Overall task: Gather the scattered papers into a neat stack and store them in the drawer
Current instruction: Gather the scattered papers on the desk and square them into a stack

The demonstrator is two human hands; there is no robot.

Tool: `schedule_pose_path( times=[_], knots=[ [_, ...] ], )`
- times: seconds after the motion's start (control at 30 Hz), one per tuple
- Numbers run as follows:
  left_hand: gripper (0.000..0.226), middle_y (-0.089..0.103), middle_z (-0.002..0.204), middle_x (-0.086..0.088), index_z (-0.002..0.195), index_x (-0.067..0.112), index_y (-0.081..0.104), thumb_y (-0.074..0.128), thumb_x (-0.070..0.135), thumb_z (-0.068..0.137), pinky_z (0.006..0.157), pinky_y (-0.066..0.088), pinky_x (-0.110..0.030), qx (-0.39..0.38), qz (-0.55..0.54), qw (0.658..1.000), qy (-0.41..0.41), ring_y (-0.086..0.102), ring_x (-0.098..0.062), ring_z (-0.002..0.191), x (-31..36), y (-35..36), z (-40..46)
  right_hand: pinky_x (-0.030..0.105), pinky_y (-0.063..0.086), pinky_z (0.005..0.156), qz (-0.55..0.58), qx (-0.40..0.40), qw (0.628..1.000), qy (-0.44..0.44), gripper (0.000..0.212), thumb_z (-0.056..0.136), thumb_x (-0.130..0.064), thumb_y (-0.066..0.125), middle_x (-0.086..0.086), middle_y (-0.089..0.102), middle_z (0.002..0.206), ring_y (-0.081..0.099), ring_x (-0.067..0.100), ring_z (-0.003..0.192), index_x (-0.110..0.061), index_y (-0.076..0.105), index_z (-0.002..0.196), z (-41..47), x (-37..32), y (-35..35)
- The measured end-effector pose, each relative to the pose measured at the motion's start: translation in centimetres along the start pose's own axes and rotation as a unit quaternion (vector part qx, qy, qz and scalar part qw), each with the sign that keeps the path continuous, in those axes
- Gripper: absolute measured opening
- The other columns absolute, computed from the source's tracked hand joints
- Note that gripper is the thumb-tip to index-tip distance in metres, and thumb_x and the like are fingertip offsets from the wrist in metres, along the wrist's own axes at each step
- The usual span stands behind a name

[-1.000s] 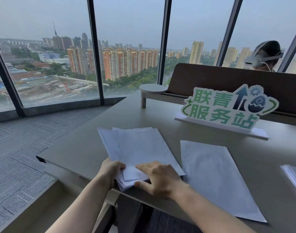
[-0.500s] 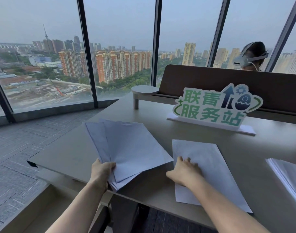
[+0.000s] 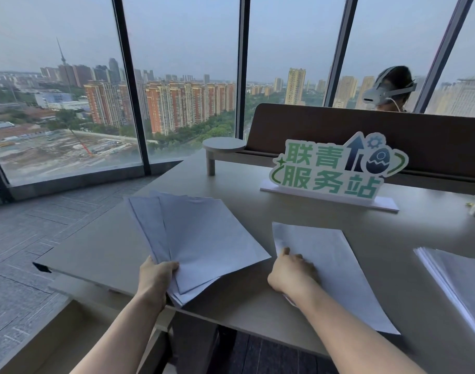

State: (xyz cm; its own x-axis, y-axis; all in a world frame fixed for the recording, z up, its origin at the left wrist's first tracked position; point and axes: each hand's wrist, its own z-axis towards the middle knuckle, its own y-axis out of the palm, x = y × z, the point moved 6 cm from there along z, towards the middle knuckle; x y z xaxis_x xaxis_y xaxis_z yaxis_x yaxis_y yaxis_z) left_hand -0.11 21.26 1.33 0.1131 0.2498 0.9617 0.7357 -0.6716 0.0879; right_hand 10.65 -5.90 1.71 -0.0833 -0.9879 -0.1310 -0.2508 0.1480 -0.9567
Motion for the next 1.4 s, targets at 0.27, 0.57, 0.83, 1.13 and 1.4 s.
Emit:
schedule_pose_path(
  times=[0.27, 0.57, 0.83, 1.13, 1.4],
  knots=[
    [0.033, 0.060, 0.100, -0.013, 0.109, 0.005, 0.054, 0.053, -0.015, 0.083, 0.083, 0.045, -0.036, -0.007, -0.002, 1.000, 0.006, 0.058, -0.031, 0.089, 0.1, 0.0, -0.3, 0.029, 0.047, 0.078, -0.060, 0.142, 0.986, -0.058, 0.024, 0.088, -0.012, 0.049, 0.006, 0.066, 0.115, 0.064, 0.026, 0.106, -0.013, 0.057, 0.110, 0.1, 2.0, -2.9],
    [0.030, 0.064, 0.098, -0.014, 0.103, 0.006, 0.057, 0.055, -0.014, 0.081, 0.084, 0.049, -0.038, -0.046, 0.011, 0.999, 0.006, 0.061, -0.033, 0.090, -0.3, 1.5, -0.3, 0.030, 0.037, 0.064, 0.098, 0.204, 0.970, -0.088, 0.003, 0.084, -0.013, 0.043, 0.010, 0.063, 0.093, 0.050, 0.030, 0.076, -0.013, 0.045, 0.083, -1.0, 2.0, -8.2],
    [0.027, 0.071, 0.084, -0.011, 0.086, 0.010, 0.064, 0.066, -0.009, 0.066, 0.072, 0.052, -0.033, -0.139, -0.018, 0.990, 0.012, 0.065, -0.027, 0.076, -0.3, 5.0, -2.1, 0.031, 0.036, 0.066, 0.138, 0.200, 0.953, -0.179, 0.005, 0.088, -0.020, 0.042, 0.012, 0.065, 0.096, 0.046, 0.029, 0.075, -0.016, 0.043, 0.085, -2.6, -5.2, -8.1],
    [0.043, 0.075, 0.087, -0.015, 0.099, 0.002, 0.066, 0.060, 0.003, 0.057, 0.065, 0.058, -0.034, -0.217, 0.005, 0.976, -0.003, 0.071, -0.031, 0.080, -1.4, 7.1, -2.4, 0.031, 0.035, 0.065, 0.177, 0.178, 0.952, -0.178, 0.011, 0.087, -0.019, 0.044, 0.008, 0.064, 0.098, 0.057, 0.032, 0.083, -0.012, 0.052, 0.088, -1.8, -8.2, -4.4],
    [0.025, 0.074, 0.099, -0.017, 0.108, 0.006, 0.065, 0.051, 0.024, 0.098, 0.087, 0.055, -0.043, -0.219, -0.007, 0.976, -0.019, 0.070, -0.034, 0.094, -1.9, 7.4, -2.1, 0.035, 0.042, 0.078, 0.187, 0.150, 0.958, -0.158, 0.027, 0.090, -0.043, 0.046, 0.005, 0.064, 0.106, 0.053, 0.031, 0.106, -0.020, 0.059, 0.093, -0.4, -7.1, -2.7]
  ],
)
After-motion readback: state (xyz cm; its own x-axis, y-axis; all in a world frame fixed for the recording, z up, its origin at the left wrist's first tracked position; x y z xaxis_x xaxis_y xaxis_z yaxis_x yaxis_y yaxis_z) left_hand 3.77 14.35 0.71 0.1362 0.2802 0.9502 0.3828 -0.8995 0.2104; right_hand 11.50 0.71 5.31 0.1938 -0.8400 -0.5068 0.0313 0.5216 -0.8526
